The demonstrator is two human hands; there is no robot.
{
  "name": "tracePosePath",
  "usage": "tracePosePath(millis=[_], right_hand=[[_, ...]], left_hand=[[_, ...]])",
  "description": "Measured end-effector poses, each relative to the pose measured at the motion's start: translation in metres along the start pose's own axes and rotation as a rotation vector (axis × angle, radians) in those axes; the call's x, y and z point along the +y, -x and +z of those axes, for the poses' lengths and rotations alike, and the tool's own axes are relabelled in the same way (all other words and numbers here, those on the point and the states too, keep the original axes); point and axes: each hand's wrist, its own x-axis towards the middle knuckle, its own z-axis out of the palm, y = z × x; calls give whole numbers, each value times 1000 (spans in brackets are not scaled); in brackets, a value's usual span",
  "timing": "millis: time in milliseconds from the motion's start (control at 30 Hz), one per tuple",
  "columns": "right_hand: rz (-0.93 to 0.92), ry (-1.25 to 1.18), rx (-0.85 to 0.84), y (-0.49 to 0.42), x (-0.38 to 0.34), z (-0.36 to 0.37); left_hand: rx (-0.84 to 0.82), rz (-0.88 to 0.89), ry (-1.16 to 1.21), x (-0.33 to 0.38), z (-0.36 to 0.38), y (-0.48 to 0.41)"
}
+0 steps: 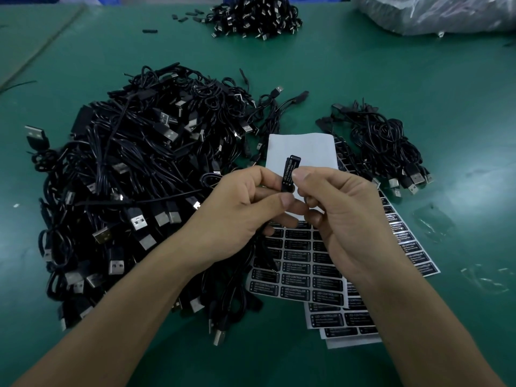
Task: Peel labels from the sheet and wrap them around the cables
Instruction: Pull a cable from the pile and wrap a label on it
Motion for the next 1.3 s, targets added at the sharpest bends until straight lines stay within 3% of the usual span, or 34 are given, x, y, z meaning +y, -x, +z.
tracePosePath(millis=[367,1300], right_hand=[[-142,17,23,3,0,3],[-225,143,72,4,1,4]], left_hand=[[-3,6,29,-1,0,0],[-11,19,20,-2,0,0]])
